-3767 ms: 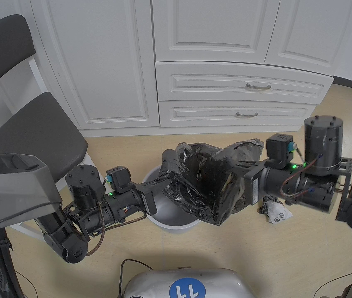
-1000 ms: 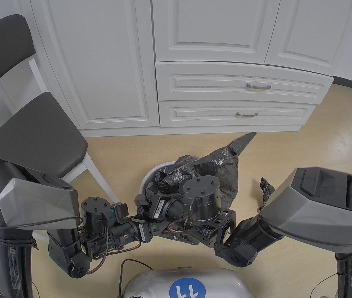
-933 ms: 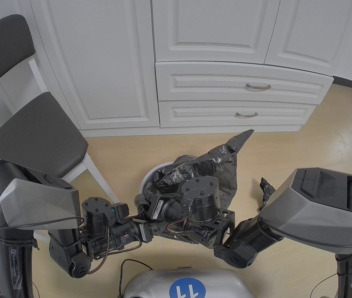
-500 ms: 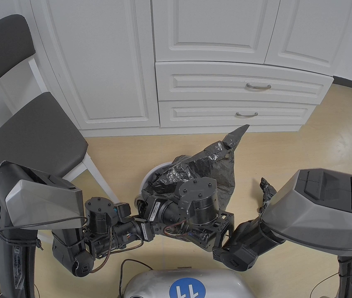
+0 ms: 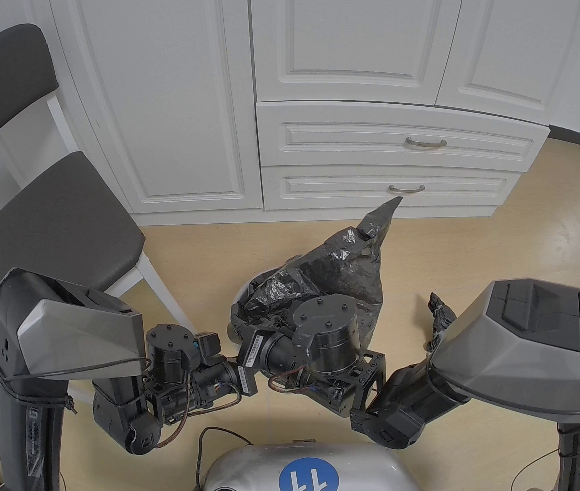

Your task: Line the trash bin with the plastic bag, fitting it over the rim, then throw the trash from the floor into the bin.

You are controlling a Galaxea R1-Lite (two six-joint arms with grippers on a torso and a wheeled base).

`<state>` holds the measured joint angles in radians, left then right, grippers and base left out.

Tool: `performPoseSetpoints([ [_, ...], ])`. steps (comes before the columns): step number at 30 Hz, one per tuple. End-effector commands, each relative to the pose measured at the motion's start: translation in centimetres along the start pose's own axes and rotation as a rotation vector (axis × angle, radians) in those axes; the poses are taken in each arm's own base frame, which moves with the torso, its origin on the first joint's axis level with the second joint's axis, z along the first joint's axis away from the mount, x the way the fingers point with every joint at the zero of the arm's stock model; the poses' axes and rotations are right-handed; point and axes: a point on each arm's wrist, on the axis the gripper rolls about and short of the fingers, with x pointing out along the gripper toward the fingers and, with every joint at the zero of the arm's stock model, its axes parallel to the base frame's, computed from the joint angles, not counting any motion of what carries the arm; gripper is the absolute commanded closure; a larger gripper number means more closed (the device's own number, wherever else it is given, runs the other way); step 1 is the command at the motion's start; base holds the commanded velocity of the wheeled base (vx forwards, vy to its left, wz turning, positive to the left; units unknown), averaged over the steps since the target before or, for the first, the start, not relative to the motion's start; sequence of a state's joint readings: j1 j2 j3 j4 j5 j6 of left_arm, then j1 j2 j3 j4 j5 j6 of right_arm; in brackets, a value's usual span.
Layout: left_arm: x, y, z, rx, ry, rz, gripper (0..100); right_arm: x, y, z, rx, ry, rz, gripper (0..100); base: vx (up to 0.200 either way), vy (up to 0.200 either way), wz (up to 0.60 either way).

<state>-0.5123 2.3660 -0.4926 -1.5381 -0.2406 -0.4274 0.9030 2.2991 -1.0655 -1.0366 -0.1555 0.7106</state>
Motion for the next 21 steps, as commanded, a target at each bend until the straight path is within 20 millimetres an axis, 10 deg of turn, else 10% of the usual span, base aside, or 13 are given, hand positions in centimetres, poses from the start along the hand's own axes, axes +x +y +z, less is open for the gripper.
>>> performPoseSetpoints([
  [1,0.0,0.1,-0.2,-0.003,0.007,0.003,100,0.0,-0.1,0.1,0.0,-0.003,-0.002,100,0.0,0.0,0.0],
  [14,-0.3,0.1,-0.3,-0.005,0.016,0.007,100,-1.8,-0.8,1.9,-0.096,-0.015,-0.027,100,0.0,0.0,0.0],
  [15,-0.4,0.0,-0.3,-0.004,0.016,0.004,100,-2.0,-0.6,2.3,-0.1,-0.024,-0.02,0,0.0,0.0,0.0],
  [21,-0.6,-0.1,-0.1,-0.004,0.013,0.006,100,-4.7,-0.4,4.9,-0.154,-0.058,-0.025,0,0.0,0.0,0.0],
])
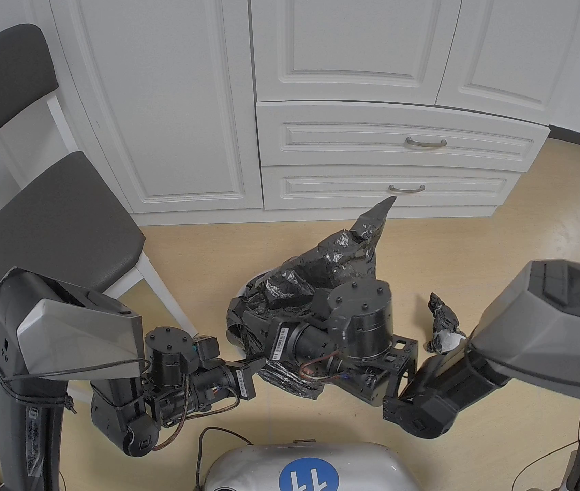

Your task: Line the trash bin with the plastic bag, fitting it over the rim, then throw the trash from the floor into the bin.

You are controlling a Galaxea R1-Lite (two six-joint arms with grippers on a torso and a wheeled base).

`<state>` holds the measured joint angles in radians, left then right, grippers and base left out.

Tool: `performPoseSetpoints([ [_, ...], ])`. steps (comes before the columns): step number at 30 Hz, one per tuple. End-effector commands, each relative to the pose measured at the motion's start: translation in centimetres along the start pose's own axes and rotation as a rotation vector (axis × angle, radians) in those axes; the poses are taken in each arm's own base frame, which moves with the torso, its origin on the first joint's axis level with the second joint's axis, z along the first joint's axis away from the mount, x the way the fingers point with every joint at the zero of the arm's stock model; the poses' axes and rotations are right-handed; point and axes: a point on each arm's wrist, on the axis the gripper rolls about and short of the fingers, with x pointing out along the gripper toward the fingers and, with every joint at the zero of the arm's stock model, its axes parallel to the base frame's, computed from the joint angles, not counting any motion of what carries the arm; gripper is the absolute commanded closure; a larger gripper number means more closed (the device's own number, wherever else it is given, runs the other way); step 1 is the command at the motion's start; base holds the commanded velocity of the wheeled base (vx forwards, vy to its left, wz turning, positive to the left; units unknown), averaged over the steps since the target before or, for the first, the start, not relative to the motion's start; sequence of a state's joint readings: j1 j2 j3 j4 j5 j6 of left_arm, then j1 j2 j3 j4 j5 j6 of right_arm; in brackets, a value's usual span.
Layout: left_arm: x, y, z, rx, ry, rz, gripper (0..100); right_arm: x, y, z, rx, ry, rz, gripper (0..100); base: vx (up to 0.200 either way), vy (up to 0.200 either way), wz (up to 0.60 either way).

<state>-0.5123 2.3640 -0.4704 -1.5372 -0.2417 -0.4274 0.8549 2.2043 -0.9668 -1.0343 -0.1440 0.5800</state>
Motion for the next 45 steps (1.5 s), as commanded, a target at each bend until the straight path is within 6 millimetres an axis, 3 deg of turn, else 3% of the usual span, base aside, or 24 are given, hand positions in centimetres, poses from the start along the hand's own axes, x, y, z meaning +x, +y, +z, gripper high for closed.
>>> performPoseSetpoints([
  [1,-0.3,-0.2,0.3,0.002,-0.009,-0.003,100,-3.5,0.0,3.5,-0.074,-0.053,0.006,0,0.0,0.0,0.0],
  [4,-0.8,-0.5,0.5,0.004,-0.01,-0.005,100,-6.0,-0.3,5.3,-0.148,-0.047,0.017,0,0.0,0.0,0.0],
  [9,-2.1,-1.8,2.7,0.027,-0.082,-0.034,100,-8.9,-0.6,8.5,-0.181,-0.032,-0.047,0,0.0,0.0,0.0],
  [12,-4.4,-3.4,4.8,0.048,-0.149,-0.076,100,-9.9,-1.6,11.5,-0.166,-0.056,-0.117,0,0.0,0.0,0.0],
  [17,-6.4,-5.0,6.9,0.067,-0.212,-0.113,100,-9.3,-4.2,13.5,-0.146,-0.088,-0.217,0,0.0,0.0,0.0],
  [21,-7.1,-5.4,7.5,0.055,-0.168,-0.095,100,-8.5,-5.6,14.2,-0.137,-0.104,-0.261,0,0.0,0.0,0.0],
  [22,-7.5,-5.8,8.4,0.041,-0.144,-0.08,100,-8.3,-6.2,14.5,-0.135,-0.113,-0.279,0,0.0,0.0,0.0],
  [34,-9.4,-7.1,10.5,-0.009,-0.119,-0.063,100,-7.8,-8.1,15.7,-0.116,-0.091,-0.357,0,0.0,0.0,0.0],
  [45,-8.7,-4.5,9.9,0.031,-0.024,-0.123,100,-5.9,-11.5,15.6,-0.09,-0.07,-0.425,0,0.0,0.0,0.0],
])
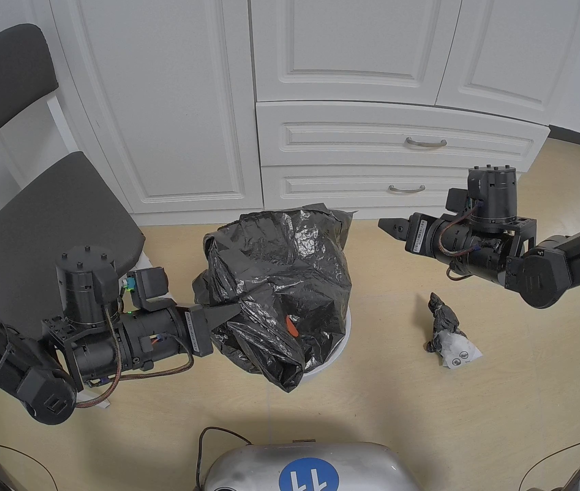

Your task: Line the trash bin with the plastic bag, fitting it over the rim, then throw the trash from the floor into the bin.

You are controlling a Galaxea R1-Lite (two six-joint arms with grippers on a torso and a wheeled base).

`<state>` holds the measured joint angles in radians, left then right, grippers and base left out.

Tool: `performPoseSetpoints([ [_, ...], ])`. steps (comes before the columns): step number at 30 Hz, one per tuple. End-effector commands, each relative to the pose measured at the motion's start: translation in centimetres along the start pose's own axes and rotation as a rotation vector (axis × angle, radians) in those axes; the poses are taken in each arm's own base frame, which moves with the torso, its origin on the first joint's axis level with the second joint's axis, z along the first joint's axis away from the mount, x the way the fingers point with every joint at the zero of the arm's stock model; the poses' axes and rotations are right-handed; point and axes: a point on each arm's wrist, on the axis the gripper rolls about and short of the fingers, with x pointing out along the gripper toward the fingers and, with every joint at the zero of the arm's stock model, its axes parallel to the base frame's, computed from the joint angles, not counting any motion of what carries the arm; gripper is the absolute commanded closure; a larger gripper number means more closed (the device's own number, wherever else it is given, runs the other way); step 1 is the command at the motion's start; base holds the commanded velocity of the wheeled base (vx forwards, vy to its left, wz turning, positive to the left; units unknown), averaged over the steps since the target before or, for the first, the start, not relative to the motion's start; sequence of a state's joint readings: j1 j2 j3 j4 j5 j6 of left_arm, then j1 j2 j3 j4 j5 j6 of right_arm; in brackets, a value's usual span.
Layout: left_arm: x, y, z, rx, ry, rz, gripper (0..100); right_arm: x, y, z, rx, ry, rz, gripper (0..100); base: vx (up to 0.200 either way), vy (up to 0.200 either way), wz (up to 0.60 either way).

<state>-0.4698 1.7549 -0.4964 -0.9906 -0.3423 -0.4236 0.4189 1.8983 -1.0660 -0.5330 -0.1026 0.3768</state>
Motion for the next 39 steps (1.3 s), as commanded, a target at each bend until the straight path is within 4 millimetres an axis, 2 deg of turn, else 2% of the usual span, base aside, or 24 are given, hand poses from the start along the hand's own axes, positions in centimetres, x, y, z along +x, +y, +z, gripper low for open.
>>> performPoseSetpoints([
  [1,0.7,1.9,0.2,0.041,0.036,-0.047,100,1.6,-1.6,-0.2,0.012,0.014,-0.042,0,0.0,0.0,0.0],
  [3,1.1,2.3,0.3,0.087,0.043,-0.066,100,1.7,-1.8,-0.2,0.014,0.014,-0.042,0,0.0,0.0,0.0],
  [4,1.3,3.0,0.0,0.165,0.062,-0.081,100,1.7,-2.0,-0.1,0.014,0.013,-0.046,0,0.0,0.0,0.0],
  [8,1.1,4.6,0.0,0.299,0.076,-0.106,100,2.1,-2.9,-0.1,0.017,0.019,-0.066,0,0.0,0.0,0.0],
  [10,0.9,4.9,0.1,0.313,0.076,-0.12,100,2.4,-3.4,-0.3,0.019,0.027,-0.075,0,0.0,0.0,0.0],
  [19,0.9,5.7,-0.1,0.303,0.088,-0.139,100,4.7,-4.0,-3.8,-0.027,0.15,-0.07,0,0.0,0.0,0.0],
  [22,0.8,5.8,0.1,0.304,0.081,-0.133,100,5.7,-3.4,-5.5,-0.038,0.19,-0.054,0,0.0,0.0,0.0],
  [26,0.4,5.9,-0.2,0.298,0.088,-0.127,100,8.0,-2.0,-7.6,-0.032,0.2,-0.02,0,0.0,0.0,0.0],
  [29,0.3,5.9,-0.7,0.289,0.102,-0.127,100,9.3,-1.0,-9.7,-0.001,0.219,0.005,0,0.0,0.0,0.0],
  [31,-0.1,5.9,-1.4,0.277,0.124,-0.126,100,10.4,0.3,-11.9,0.026,0.225,0.04,0,0.0,0.0,0.0],
  [35,-0.8,5.9,-2.8,0.271,0.135,-0.139,100,10.6,2.0,-15.1,0.011,0.264,0.085,0,0.0,0.0,0.0],
  [39,-0.9,6.2,-3.6,0.277,0.121,-0.148,100,9.9,3.2,-16.7,-0.011,0.302,0.11,0,0.0,0.0,0.0],
])
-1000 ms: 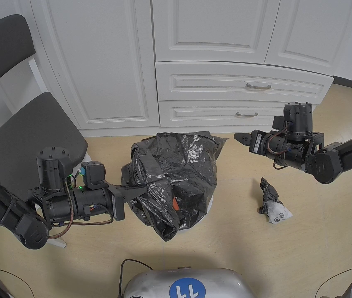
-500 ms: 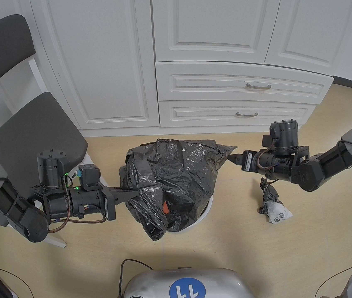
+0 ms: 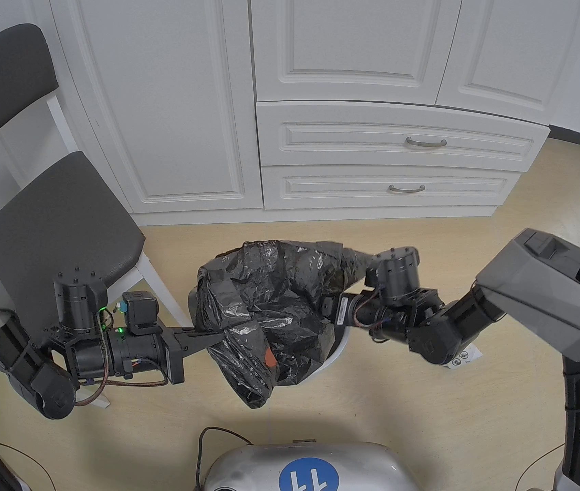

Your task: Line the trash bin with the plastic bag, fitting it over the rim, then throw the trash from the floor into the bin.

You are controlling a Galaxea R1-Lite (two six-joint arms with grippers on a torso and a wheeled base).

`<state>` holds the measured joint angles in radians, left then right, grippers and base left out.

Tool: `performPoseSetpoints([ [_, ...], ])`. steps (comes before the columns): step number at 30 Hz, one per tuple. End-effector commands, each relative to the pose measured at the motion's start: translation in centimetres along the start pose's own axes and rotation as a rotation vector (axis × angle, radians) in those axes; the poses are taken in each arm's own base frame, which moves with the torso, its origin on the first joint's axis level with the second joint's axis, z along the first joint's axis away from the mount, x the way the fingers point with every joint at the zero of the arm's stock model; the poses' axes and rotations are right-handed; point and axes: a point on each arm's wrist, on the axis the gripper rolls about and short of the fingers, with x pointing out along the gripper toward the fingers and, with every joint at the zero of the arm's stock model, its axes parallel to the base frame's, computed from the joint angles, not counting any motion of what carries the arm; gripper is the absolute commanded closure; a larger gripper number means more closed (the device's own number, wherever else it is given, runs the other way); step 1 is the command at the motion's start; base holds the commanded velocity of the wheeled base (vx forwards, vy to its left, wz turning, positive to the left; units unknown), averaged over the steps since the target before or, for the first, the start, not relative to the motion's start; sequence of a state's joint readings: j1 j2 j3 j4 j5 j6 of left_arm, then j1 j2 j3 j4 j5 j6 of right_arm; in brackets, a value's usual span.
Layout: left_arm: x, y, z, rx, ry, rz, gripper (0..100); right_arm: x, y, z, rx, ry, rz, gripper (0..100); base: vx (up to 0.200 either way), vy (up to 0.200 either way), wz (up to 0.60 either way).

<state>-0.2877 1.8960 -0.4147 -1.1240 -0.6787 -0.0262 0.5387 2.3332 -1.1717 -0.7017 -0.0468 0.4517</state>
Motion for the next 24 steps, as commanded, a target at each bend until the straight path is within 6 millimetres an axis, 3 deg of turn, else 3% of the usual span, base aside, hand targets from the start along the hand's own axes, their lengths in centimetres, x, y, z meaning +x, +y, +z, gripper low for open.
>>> performPoseSetpoints([
  [1,0.0,0.1,-2.1,-0.022,0.016,-0.006,100,1.0,1.7,-4.8,-0.037,0.109,0.028,0,0.0,0.0,0.0],
  [7,0.6,0.6,-3.1,-0.016,0.002,-0.005,100,1.2,3.1,-7.3,-0.065,0.166,0.052,0,0.0,0.0,0.0],
  [9,0.8,0.8,-3.3,-0.018,0.005,-0.005,100,1.1,3.1,-7.1,-0.065,0.156,0.048,0,0.0,0.0,0.0],
  [11,0.9,0.9,-3.3,-0.018,0.003,-0.003,100,0.3,3.1,-5.5,-0.056,0.122,0.05,0,0.0,0.0,0.0],
  [14,0.8,1.1,-3.4,-0.022,0.003,0.001,100,-2.5,2.9,-1.8,-0.042,0.057,0.055,0,0.0,0.0,0.0],
  [17,0.7,1.3,-3.2,-0.021,-0.005,0.014,100,-4.9,2.9,0.5,-0.051,0.005,0.062,0,0.0,0.0,0.0],
  [24,0.1,2.2,-2.9,-0.022,-0.025,0.046,100,-8.5,2.2,4.1,-0.057,-0.042,0.079,0,0.0,0.0,0.0],
])
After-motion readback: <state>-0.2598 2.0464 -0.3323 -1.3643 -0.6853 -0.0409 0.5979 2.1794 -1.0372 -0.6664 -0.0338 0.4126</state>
